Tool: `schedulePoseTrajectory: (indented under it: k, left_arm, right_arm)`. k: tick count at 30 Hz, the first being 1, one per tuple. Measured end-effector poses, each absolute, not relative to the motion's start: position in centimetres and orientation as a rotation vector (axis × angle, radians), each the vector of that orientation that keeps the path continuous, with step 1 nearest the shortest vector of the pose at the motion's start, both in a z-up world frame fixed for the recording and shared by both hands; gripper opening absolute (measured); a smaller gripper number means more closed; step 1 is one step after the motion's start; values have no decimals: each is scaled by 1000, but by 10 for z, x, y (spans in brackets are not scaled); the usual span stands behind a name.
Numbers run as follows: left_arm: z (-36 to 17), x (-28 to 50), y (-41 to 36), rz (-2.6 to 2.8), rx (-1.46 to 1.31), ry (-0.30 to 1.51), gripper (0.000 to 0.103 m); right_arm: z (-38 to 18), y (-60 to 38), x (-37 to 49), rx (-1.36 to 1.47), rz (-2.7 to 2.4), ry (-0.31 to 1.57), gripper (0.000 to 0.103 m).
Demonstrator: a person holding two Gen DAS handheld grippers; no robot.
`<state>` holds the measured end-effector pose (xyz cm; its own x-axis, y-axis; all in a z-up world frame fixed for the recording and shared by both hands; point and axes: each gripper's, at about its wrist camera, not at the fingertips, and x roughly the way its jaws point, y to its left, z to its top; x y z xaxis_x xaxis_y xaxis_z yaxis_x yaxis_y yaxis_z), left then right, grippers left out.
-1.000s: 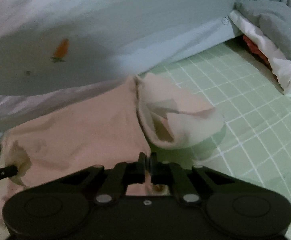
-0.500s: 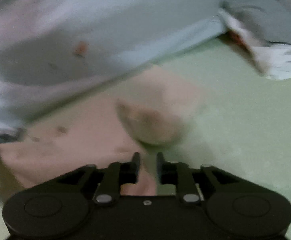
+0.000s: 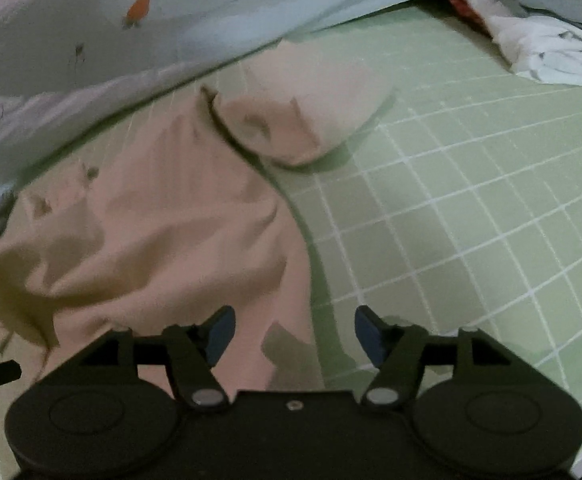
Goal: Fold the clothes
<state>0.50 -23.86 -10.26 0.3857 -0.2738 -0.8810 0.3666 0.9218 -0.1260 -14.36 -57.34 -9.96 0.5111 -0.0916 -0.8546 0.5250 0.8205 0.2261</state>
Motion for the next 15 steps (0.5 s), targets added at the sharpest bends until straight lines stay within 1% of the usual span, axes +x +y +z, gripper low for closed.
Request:
schedulePoseTrajectory:
  k: [2,3,4,5,6,7,8,10,15]
  left_arm:
    - [-109,4,-240,-410,104,1114,73]
    - [-112,3,-240,-415,109,1118,69]
    - [-113,2,-241,-420,112,1117,59]
    - [-115,1,-241,-420,114,1122,52]
    - [-116,-1,-241,-418,115,1129,35]
    - [-118,-2,-242,-416,117,1135,14]
    - [-118,-3,-240,-404,122,1130,10]
    - [-118,-5,-234,-413,99,1140,5]
    - [-107,-17,-206,-368,60,1164,4]
  right_arm:
    - [-104,-569,-140,482,-383,992,63]
    - [-105,-567,-138,474,-377,1002,55]
    - [-105,-565,-139,473,-368,1004,44]
    - [-105,-563,-140,479,-357,1002,33]
    - [-105,-562,-141,485,-346,999,12]
    - [-103,-562,-145,490,-342,997,6]
    - [-100,-563,-150,495,-343,995,5]
    - [-94,-564,-160,504,-345,991,4]
    - [-79,-569,-186,528,-349,982,4]
